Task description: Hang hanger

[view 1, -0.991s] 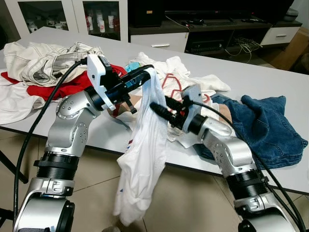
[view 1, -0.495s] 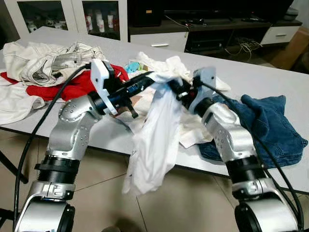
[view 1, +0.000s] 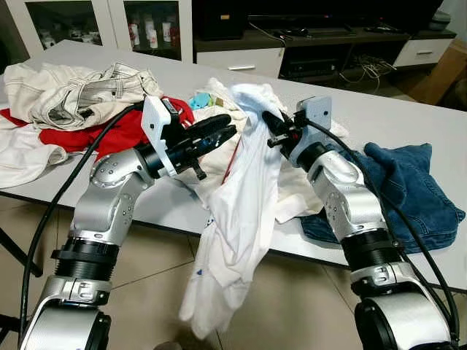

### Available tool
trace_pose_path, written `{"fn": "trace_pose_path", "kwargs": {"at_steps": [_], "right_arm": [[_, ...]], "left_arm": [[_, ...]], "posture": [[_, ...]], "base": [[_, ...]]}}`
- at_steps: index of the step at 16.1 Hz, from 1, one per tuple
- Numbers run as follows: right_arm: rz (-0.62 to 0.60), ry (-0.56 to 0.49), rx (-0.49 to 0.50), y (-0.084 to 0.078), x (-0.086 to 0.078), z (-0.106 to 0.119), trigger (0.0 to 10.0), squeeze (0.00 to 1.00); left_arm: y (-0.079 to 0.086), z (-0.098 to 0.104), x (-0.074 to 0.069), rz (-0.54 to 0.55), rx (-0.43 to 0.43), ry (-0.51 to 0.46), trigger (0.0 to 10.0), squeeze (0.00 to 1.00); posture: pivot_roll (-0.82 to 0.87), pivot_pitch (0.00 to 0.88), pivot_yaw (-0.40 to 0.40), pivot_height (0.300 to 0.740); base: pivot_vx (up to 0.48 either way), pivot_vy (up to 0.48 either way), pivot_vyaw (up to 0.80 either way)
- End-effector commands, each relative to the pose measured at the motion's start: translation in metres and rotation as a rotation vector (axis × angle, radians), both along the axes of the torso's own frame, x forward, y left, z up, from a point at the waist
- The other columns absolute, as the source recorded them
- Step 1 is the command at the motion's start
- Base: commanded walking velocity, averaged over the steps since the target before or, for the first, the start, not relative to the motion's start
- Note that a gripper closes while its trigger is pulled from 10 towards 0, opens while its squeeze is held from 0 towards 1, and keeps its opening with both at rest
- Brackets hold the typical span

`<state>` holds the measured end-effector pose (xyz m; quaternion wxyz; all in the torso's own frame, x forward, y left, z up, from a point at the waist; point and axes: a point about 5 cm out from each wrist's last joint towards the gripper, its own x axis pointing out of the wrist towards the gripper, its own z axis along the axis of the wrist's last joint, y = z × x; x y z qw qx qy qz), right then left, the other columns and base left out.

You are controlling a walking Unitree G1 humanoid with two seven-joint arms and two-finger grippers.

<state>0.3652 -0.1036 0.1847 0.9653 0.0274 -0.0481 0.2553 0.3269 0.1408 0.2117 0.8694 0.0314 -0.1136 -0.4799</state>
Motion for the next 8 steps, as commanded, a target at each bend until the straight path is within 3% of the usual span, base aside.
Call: {"fn": "trace_pose_path", "kwargs": {"at_steps": [1, 5, 6, 8], "right_arm": [[-0.038, -0.066, 0.001, -0.008, 0.006, 0.018, 0.0, 0.00], [-0.058, -0.137, 0.027, -0.013, 0.013, 0.039, 0.0, 0.00], [-0.041, -0.181, 0.053, -0.009, 0.015, 0.054, 0.0, 0.00], [-0.018, -0.199, 0.072, -0.003, 0.015, 0.061, 0.0, 0.00]], "left_arm": [[-0.001, -0.009, -0.004, -0.028, 0.054, 0.028, 10.0, 0.00], [-0.005, -0.022, -0.013, -0.102, 0.097, 0.083, 10.0, 0.00], [-0.009, -0.031, -0.014, -0.124, 0.122, 0.124, 10.0, 0.00], [-0.011, -0.036, -0.014, -0.118, 0.129, 0.150, 10.0, 0.00]], "posture": [[0.04, 0.000, -0.071, 0.740], [0.03, 0.000, -0.071, 0.740], [0.03, 0.000, -0.072, 0.740], [0.03, 0.000, -0.075, 0.740]], "base": [[0.000, 0.000, 0.00], [0.000, 0.000, 0.00], [0.000, 0.000, 0.00], [0.000, 0.000, 0.00]]}}
